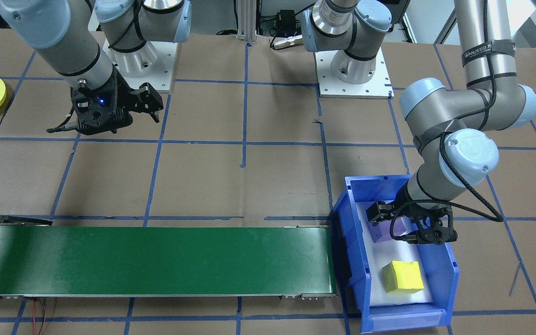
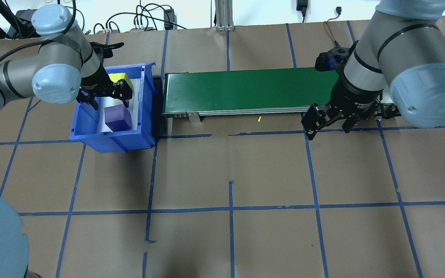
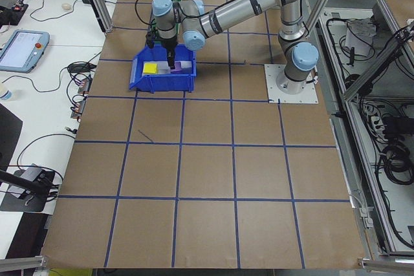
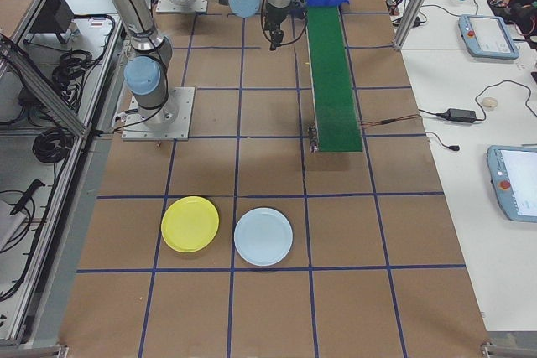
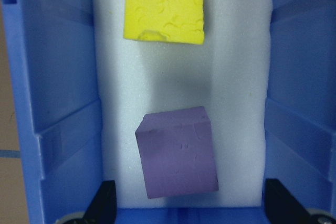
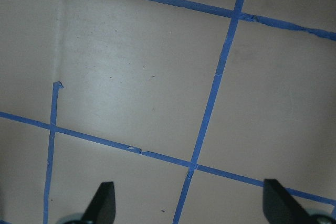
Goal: Move block left to right into plate
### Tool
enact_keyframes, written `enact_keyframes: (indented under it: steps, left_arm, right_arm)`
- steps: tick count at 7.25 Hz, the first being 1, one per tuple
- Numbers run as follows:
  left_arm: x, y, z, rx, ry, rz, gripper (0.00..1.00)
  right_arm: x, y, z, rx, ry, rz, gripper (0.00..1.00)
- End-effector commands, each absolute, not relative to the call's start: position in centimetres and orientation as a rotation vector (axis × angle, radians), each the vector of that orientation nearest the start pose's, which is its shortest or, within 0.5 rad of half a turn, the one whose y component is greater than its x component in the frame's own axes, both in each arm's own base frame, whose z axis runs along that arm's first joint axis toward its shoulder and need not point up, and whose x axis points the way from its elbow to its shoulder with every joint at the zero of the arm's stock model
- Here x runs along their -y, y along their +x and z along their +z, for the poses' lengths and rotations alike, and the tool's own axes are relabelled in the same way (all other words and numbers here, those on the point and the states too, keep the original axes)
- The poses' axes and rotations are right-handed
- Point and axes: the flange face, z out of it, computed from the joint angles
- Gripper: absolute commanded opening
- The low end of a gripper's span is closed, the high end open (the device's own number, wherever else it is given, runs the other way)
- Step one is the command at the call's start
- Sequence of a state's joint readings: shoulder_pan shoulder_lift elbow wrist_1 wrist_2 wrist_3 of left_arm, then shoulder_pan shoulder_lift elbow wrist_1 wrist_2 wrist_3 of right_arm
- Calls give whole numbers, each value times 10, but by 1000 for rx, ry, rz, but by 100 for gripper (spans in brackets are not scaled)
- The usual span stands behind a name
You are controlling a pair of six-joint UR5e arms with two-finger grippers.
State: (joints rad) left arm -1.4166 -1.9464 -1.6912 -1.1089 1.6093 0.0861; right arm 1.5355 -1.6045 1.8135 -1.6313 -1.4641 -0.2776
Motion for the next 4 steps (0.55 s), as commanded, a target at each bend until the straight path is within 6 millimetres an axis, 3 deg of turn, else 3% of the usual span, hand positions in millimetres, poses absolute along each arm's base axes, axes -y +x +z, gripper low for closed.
enact_keyframes:
  steps: [1, 2, 3, 4]
  left_arm:
    - [600, -35, 242, -3101, -113, 43, 98]
    - [602, -35, 232, -3105, -113, 52, 91]
    - [605, -35, 223, -3108, -97, 45, 67]
    - [607, -35, 231, -3107, -83, 22, 34]
  right_arm:
    - [457, 127, 390, -2986, -349, 205, 100]
    - [457, 126, 390, -2986, -347, 205, 100]
    - [457, 126, 389, -2986, -344, 208, 100]
    - [457, 126, 388, -2985, -342, 203, 100]
